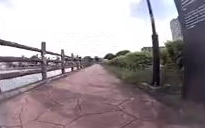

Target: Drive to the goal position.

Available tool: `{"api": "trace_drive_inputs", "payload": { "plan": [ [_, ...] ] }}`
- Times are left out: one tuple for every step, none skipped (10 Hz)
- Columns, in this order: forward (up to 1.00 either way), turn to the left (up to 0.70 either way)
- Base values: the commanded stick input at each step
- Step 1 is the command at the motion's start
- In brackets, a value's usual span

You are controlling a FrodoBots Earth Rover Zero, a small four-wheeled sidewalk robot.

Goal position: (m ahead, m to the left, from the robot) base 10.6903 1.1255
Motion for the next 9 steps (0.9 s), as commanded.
{"api": "trace_drive_inputs", "payload": {
  "plan": [
    [0.7, 0.11],
    [0.7, 0.11],
    [0.7, 0.11],
    [0.7, 0.11],
    [0.7, 0.11],
    [0.7, 0.11],
    [0.7, 0.11],
    [0.7, 0.11],
    [0.7, 0.11]
  ]
}}
